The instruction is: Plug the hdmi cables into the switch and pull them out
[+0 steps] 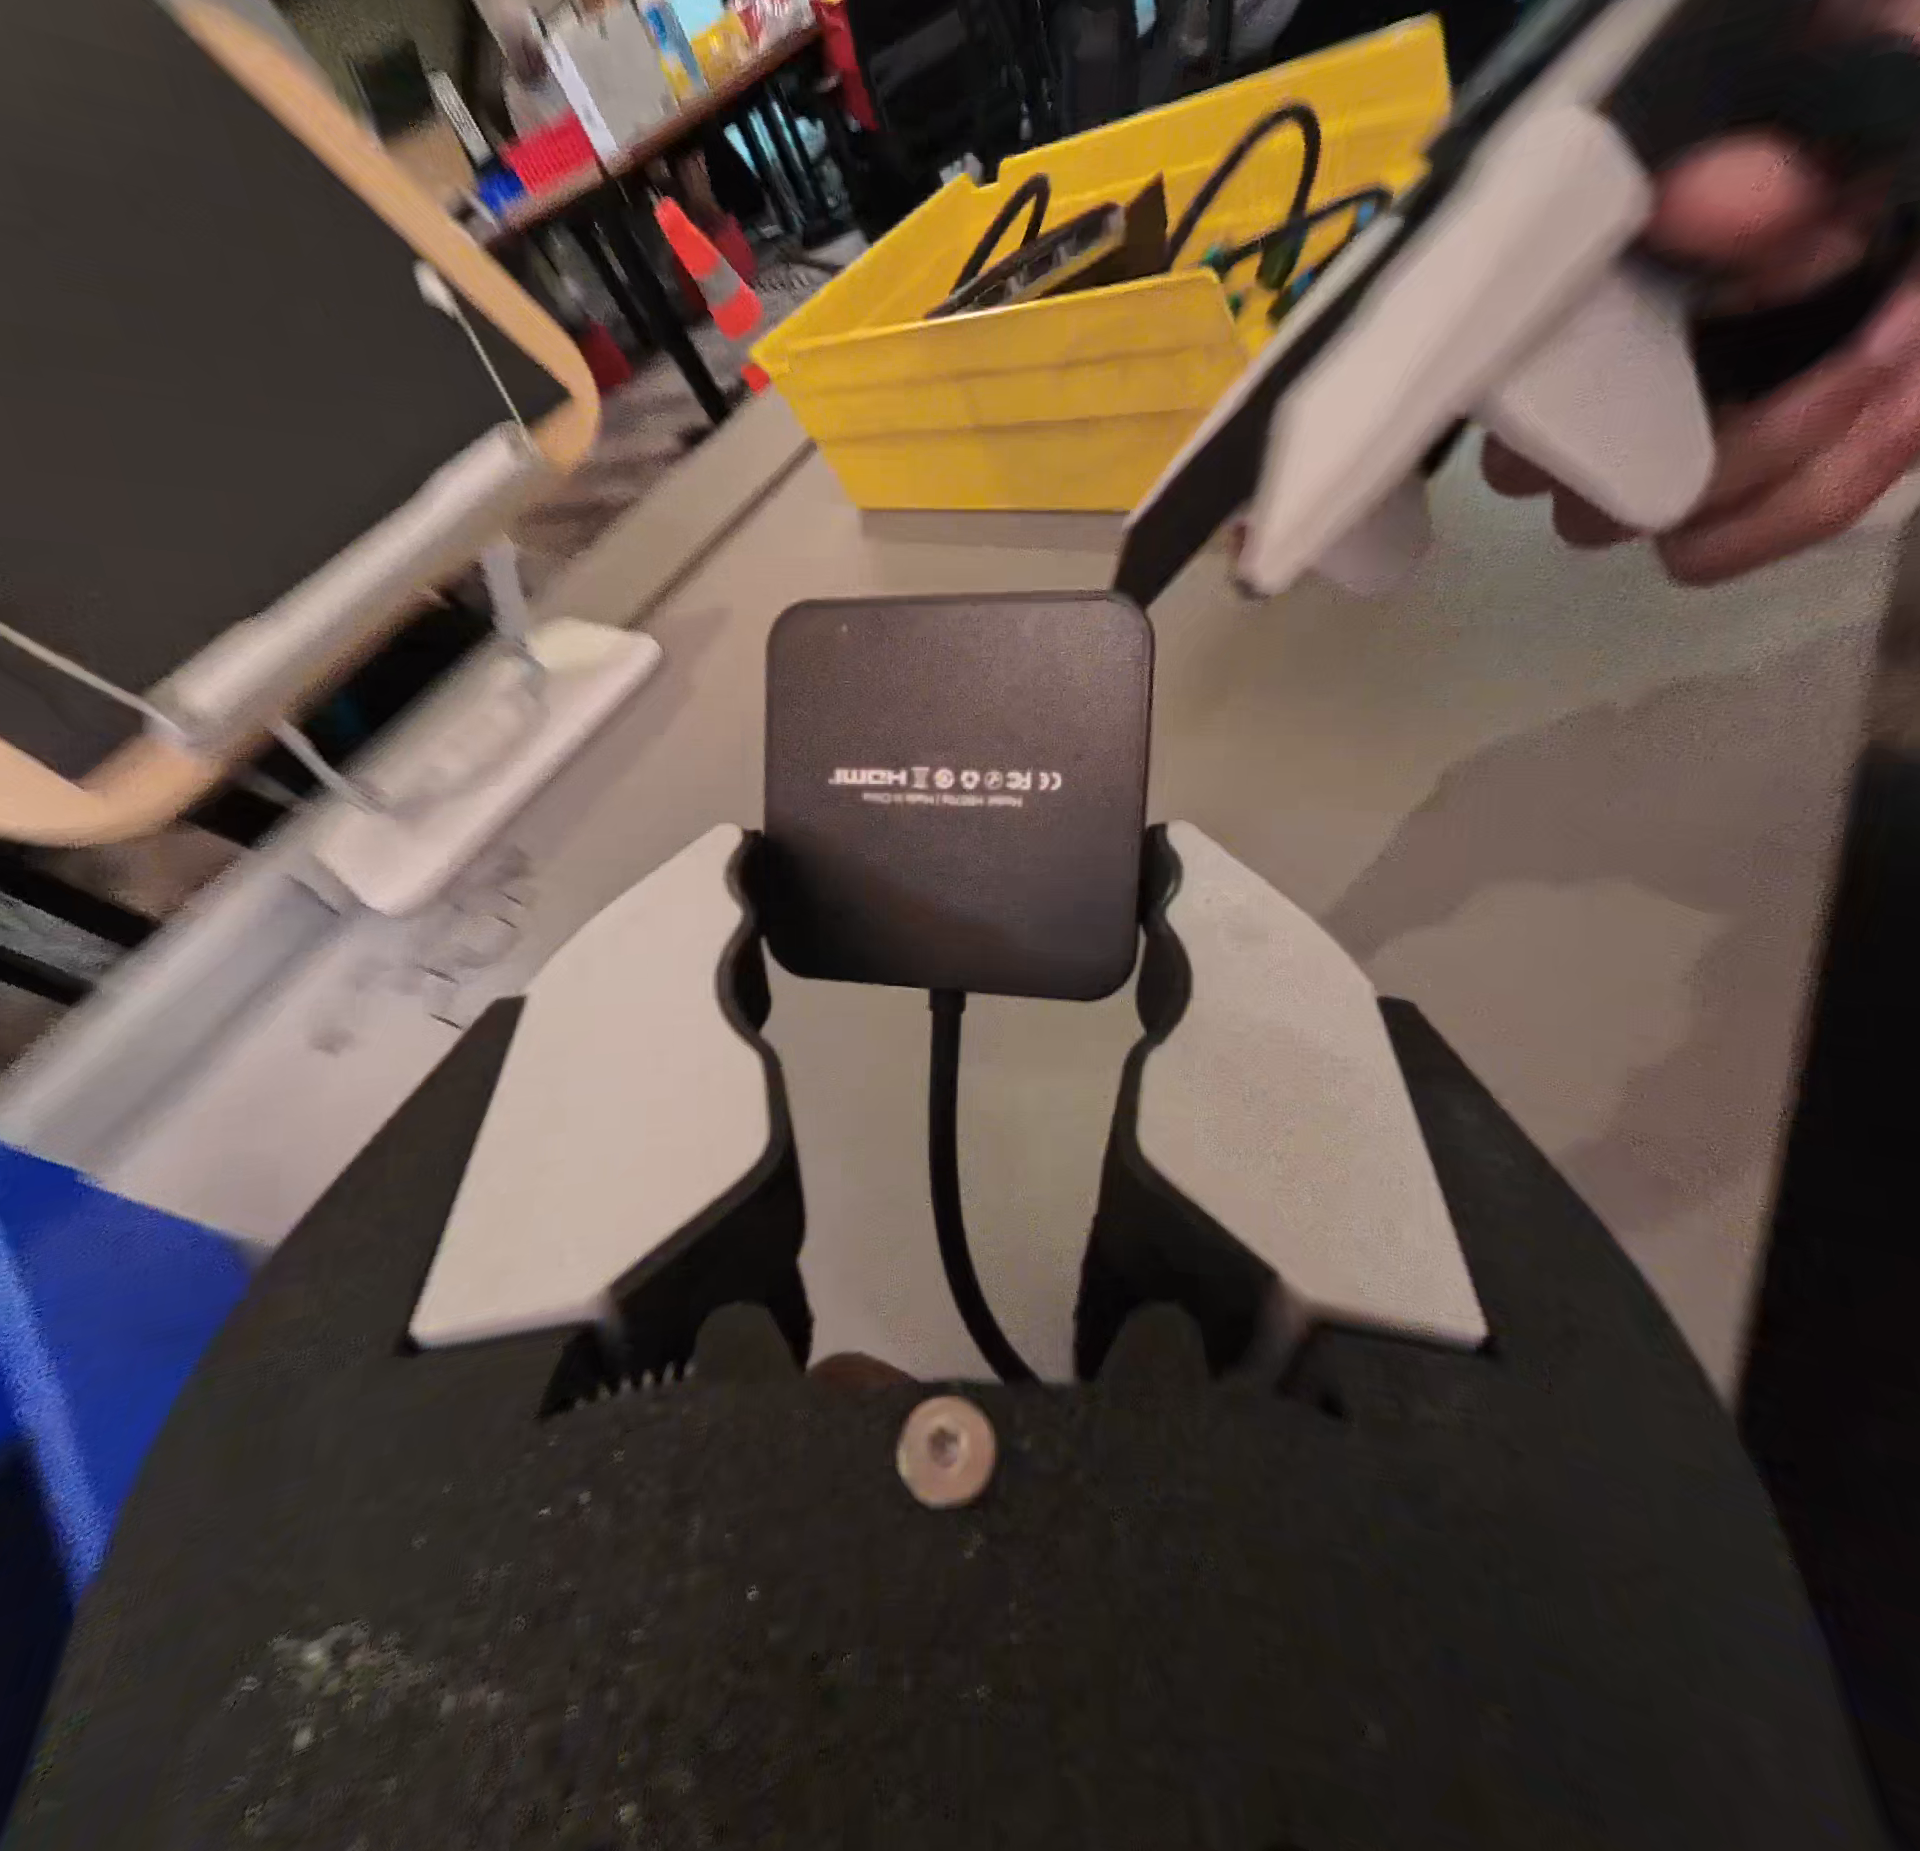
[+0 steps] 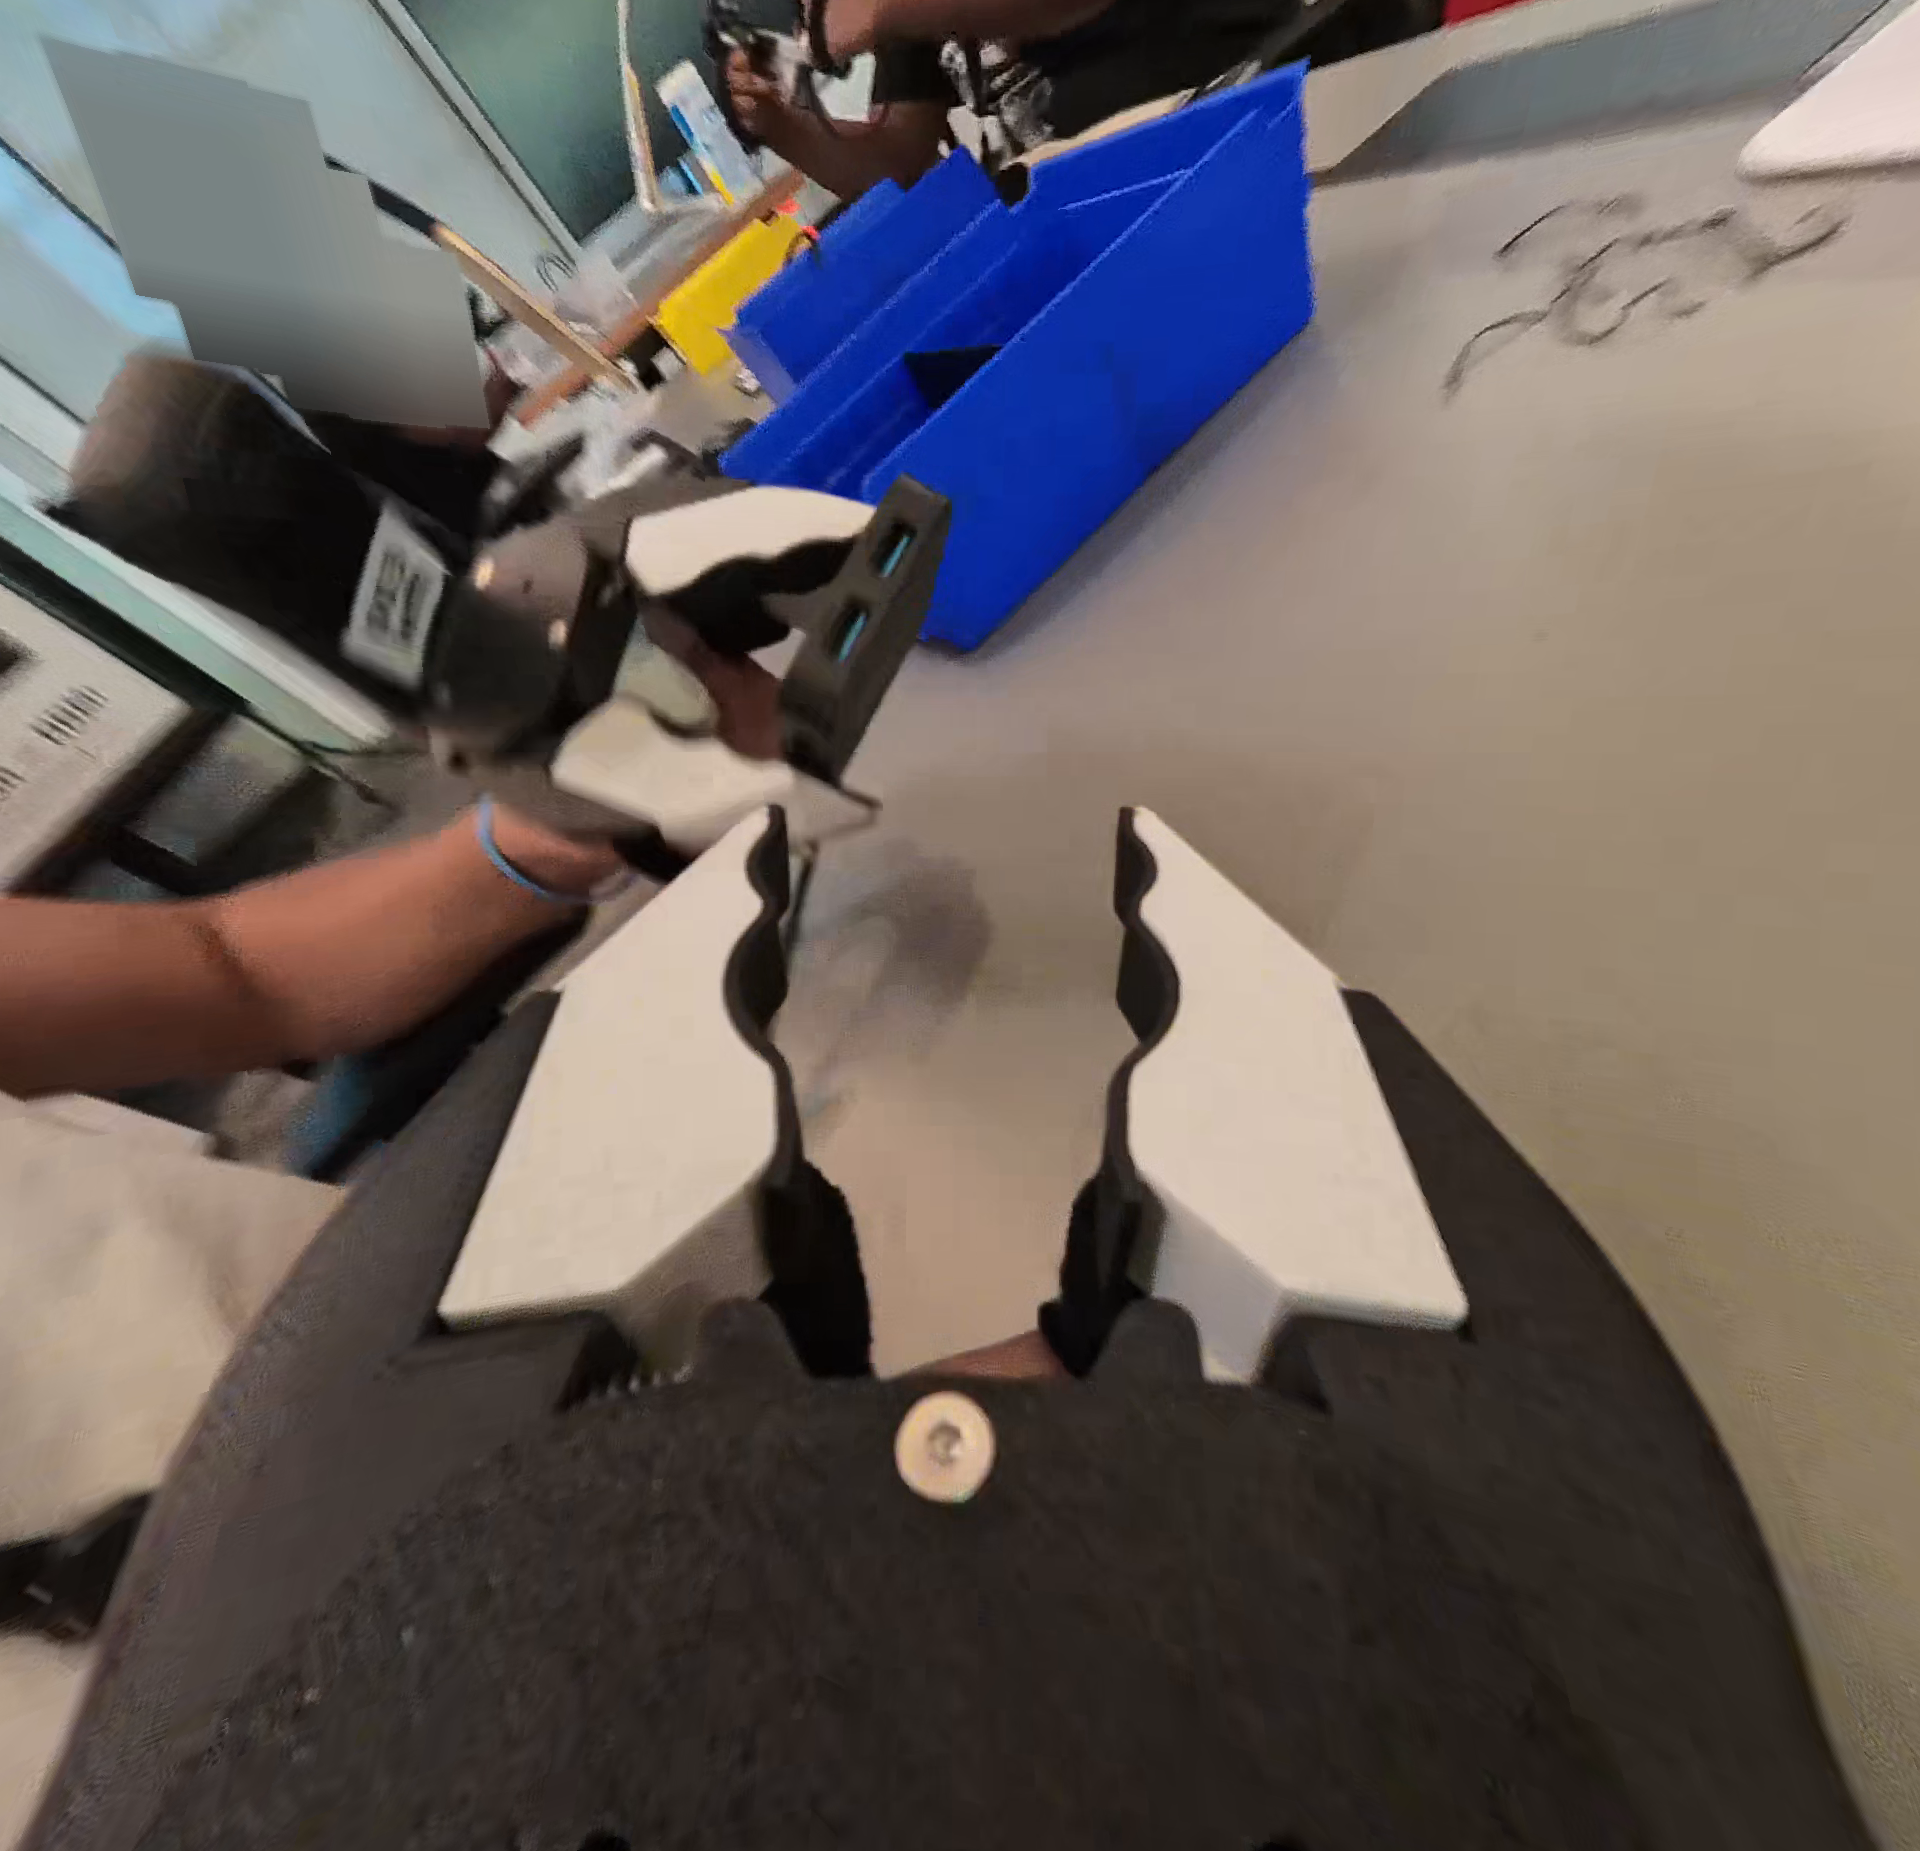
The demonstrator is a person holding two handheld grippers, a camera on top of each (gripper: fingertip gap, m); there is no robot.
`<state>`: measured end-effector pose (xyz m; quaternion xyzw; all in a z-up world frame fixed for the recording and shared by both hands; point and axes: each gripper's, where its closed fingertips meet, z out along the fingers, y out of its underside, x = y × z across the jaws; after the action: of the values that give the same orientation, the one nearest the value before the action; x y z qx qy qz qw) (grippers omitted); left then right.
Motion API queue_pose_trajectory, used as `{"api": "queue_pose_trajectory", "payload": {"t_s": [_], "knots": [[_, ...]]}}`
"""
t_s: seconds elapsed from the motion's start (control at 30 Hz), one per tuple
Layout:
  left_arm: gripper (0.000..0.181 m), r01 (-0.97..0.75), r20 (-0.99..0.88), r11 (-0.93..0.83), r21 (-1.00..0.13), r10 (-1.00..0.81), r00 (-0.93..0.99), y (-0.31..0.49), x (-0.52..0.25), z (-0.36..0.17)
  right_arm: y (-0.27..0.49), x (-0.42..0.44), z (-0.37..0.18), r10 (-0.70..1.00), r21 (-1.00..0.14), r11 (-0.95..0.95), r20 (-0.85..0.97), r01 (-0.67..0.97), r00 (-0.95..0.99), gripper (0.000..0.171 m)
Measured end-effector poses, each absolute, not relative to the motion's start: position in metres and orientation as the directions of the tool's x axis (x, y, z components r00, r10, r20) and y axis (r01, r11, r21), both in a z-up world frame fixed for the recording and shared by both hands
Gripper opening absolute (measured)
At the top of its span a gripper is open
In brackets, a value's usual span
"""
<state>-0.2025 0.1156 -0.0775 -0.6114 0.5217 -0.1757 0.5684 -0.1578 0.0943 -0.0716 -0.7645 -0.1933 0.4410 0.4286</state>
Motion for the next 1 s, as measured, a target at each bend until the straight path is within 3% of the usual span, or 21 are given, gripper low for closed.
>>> {"api": "queue_pose_trajectory", "payload": {"t_s": [0.07, 0.13, 0.23, 0.27, 0.3, 0.33, 0.57, 0.63, 0.73, 0.87, 1.0], "knots": [[0.068, -0.533, -0.598, 0.378, -0.757, -0.729, 0.332, 0.107, -0.2, -0.075, 0.094, -0.179, -0.067, 0.666, -0.766, -0.631, -0.615, -0.122, 0.421, 0.07], [0.069, -0.638, -0.763, 0.49, -0.594, -0.593, 0.256, 0.103, -0.198, -0.079, 0.08, -0.197, -0.067, 0.674, -0.711, -0.702, -0.683, -0.043, 0.281, 0.074], [0.069, -0.698, -0.86, 0.556, -0.452, -0.478, 0.176, 0.097, -0.193, -0.088, 0.076, -0.209, -0.07, 0.641, -0.66, -0.751, -0.728, 0.003, 0.241, 0.069], [0.069, -0.707, -0.874, 0.565, -0.425, -0.46, 0.157, 0.095, -0.193, -0.091, 0.078, -0.209, -0.072, 0.643, -0.666, -0.746, -0.72, -0.001, 0.262, 0.056], [0.069, -0.715, -0.887, 0.57, -0.405, -0.435, 0.155, 0.096, -0.193, -0.09, 0.084, -0.206, -0.077, 0.65, -0.688, -0.726, -0.688, -0.003, 0.322, 0.025], [0.069, -0.716, -0.893, 0.573, -0.399, -0.421, 0.16, 0.095, -0.193, -0.09, 0.087, -0.203, -0.079, 0.671, -0.721, -0.693, -0.649, -0.008, 0.358, 0.015], [0.055, -0.609, -0.786, 0.52, -0.6, -0.524, 0.327, 0.088, -0.199, -0.07, 0.102, -0.156, -0.055, 0.708, -0.815, -0.578, -0.476, 0.041, 0.523, 0.012], [0.053, -0.581, -0.69, 0.413, -0.701, -0.599, 0.407, 0.092, -0.207, -0.071, 0.115, -0.113, -0.028, 0.682, -0.858, -0.513, -0.385, 0.031, 0.621, 0.012], [0.049, -0.454, -0.388, 0.156, -0.877, -0.788, 0.478, 0.077, -0.222, -0.094, 0.132, -0.028, 0.031, 0.592, -0.918, -0.397, -0.244, 0.014, 0.768, 0.012], [0.046, -0.435, -0.26, 0.022, -0.9, -0.828, 0.496, 0.067, -0.242, -0.112, 0.156, 0.09, 0.1, 0.396, -0.947, -0.316, -0.072, 0.062, 0.915, 0.012], [0.045, -0.4, -0.211, -0.022, -0.916, -0.823, 0.527, 0.076, -0.246, -0.107, 0.213, 0.173, 0.092, 0.235, -0.885, -0.435, 0.066, 0.166, 0.97, 0.012]]}}
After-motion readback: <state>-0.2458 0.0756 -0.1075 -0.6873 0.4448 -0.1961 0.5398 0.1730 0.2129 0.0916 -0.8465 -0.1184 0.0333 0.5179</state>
